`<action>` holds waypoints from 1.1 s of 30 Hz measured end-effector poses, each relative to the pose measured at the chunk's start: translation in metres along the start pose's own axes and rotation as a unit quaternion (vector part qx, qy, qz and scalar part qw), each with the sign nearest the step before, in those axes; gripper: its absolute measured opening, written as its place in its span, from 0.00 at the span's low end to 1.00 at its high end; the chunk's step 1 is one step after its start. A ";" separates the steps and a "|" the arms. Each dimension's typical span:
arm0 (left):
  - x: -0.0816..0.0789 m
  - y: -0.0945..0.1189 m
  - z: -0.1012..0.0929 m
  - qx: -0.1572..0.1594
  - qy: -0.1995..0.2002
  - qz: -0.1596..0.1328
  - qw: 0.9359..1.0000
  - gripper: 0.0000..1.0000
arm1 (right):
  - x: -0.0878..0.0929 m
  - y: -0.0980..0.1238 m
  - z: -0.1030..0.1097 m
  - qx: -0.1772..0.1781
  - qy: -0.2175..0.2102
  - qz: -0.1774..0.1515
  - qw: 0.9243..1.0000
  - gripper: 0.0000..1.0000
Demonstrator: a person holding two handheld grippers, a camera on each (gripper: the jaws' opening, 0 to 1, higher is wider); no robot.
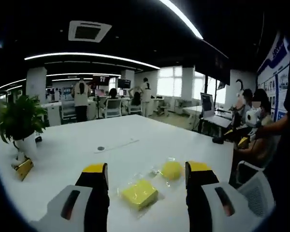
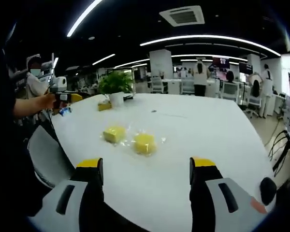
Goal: Compare the silicone blocks by pressing each to a similar depth, holding the contact briefly, and releasing to observe deformation and rebound differences across the visible hardness samples.
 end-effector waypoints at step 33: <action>0.076 0.080 -0.056 0.008 -0.017 0.105 0.994 0.99 | 0.010 -0.001 -0.010 -0.009 0.016 -0.003 1.000 0.96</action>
Point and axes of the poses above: the point that each gripper's makers call its tool centre point, and the gripper's own axes: y roughly backward along the fingers, z roughly to its left, x roughly out of its underside, the point moved 9 cm from there along y, roughly backward along the fingers, and after that the axes turned 4 degrees about -y, right-handed, at the moved point
